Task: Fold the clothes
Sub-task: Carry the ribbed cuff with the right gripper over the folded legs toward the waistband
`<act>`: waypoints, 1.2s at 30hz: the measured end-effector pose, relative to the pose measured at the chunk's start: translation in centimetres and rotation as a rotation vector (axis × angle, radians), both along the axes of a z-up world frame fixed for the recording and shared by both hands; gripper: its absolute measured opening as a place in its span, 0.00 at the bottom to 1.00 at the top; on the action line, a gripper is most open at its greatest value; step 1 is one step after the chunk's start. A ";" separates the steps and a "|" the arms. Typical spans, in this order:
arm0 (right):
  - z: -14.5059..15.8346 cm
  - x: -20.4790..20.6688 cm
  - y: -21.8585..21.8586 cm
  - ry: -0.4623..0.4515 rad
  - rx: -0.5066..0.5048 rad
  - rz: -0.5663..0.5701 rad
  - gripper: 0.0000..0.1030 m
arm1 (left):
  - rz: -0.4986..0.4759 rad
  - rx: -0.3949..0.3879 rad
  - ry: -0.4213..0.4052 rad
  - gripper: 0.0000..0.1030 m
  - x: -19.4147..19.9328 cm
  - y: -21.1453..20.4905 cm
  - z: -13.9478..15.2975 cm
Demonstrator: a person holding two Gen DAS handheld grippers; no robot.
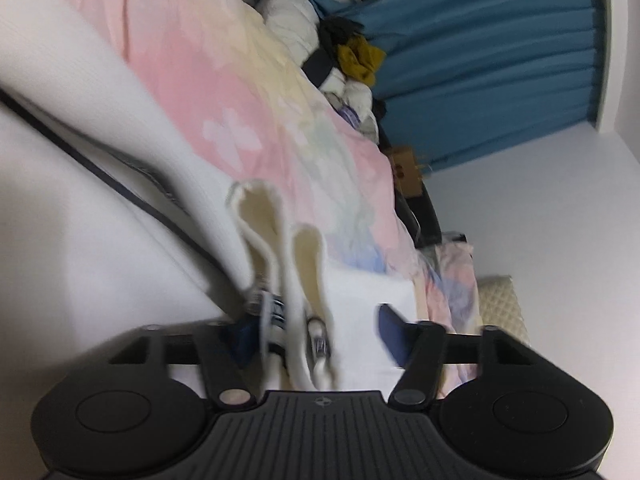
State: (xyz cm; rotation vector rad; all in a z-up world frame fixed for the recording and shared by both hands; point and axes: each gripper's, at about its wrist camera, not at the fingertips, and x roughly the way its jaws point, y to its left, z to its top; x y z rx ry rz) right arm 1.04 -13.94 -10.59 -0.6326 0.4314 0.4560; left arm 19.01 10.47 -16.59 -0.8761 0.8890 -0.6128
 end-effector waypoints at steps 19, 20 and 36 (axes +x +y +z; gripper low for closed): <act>9.3 3.0 -14.5 -0.059 0.863 -0.439 0.09 | -0.034 0.117 -0.406 0.54 -3.7 -1.1 6.9; 9.3 3.2 -16.2 -0.067 0.918 -0.481 0.09 | -0.055 0.155 -0.418 0.55 -4.0 -1.5 6.8; 0.7 1.7 -37.9 -0.166 1.467 -1.397 0.09 | -0.210 0.641 -0.261 0.56 -1.6 -13.1 1.1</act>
